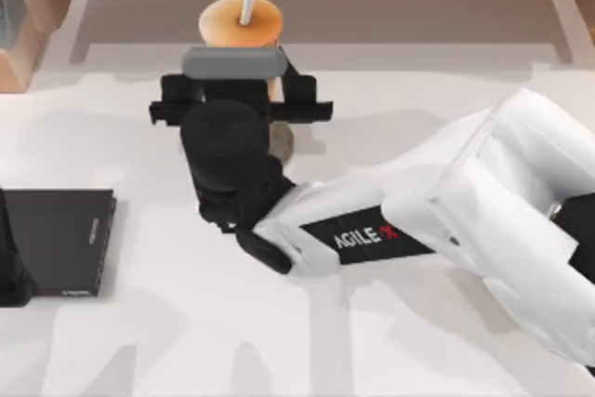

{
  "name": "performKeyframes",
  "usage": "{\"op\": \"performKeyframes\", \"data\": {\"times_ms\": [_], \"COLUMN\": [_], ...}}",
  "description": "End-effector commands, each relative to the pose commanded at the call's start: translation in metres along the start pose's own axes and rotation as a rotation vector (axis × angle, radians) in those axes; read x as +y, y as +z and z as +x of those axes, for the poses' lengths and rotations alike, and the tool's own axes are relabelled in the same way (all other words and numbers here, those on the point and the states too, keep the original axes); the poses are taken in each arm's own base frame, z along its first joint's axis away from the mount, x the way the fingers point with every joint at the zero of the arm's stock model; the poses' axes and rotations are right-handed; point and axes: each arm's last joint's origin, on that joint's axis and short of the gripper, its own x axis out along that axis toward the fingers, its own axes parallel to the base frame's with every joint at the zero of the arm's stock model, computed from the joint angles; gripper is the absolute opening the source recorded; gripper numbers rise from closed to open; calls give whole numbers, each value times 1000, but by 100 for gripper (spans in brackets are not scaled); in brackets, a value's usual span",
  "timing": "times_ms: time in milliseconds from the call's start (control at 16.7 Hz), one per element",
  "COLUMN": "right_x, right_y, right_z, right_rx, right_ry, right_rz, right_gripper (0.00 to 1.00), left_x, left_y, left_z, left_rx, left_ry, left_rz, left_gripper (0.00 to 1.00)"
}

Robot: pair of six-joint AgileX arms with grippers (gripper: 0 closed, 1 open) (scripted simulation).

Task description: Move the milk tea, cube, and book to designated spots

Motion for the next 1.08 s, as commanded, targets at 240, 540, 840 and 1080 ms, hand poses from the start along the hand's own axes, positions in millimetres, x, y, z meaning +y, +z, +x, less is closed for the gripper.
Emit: {"op": "performKeyframes", "data": {"times_ms": [240, 540, 840, 1080], "right_x": [0, 0, 0, 0], "right_y": [0, 0, 0, 0], "right_z": [0, 0, 0, 0], "right_rx": [0, 0, 0, 0], "right_ry": [0, 0, 0, 0], "right_rz": [0, 0, 0, 0], "right_gripper": [30, 68, 100, 100], "left_x": [0, 0, 0, 0], "left_y": [0, 0, 0, 0], "left_z": [0, 0, 0, 0], "left_rx": [0, 0, 0, 0], "left_ry": [0, 0, 0, 0], "left_rz": [0, 0, 0, 0], "left_gripper": [100, 100, 100, 100]}}
